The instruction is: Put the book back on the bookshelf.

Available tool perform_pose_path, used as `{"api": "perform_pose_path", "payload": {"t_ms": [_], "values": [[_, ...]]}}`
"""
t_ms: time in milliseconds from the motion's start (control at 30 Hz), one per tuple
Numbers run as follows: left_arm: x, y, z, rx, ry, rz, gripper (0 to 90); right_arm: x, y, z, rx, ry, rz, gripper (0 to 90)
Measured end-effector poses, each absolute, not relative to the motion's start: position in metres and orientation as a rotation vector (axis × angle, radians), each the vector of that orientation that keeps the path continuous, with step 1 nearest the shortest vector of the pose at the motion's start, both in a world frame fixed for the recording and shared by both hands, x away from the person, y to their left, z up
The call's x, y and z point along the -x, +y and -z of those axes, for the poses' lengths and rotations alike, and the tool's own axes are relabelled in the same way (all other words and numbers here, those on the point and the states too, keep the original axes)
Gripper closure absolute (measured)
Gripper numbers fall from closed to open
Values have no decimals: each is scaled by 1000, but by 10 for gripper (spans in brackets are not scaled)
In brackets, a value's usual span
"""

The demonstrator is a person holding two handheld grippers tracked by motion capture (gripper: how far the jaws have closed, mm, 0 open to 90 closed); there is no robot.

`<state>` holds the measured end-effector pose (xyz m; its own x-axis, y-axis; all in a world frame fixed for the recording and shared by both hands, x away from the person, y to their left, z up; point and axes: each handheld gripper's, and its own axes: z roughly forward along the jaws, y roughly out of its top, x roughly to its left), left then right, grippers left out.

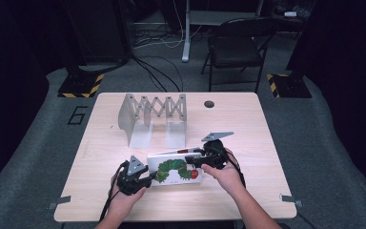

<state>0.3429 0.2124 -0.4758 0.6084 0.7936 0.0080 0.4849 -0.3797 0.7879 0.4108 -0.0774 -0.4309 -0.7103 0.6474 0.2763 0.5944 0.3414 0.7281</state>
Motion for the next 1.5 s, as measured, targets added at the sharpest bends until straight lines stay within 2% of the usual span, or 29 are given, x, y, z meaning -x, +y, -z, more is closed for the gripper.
{"api": "perform_pose_path", "payload": {"t_ms": [733,1500], "values": [[-328,214,472,-2053,988,-473,626,-395,-78,430,-1198,2602,-1281,417],[-309,213,471,-2070,950,-438,574,-377,-76,438,-1141,2620,-1211,357]]}}
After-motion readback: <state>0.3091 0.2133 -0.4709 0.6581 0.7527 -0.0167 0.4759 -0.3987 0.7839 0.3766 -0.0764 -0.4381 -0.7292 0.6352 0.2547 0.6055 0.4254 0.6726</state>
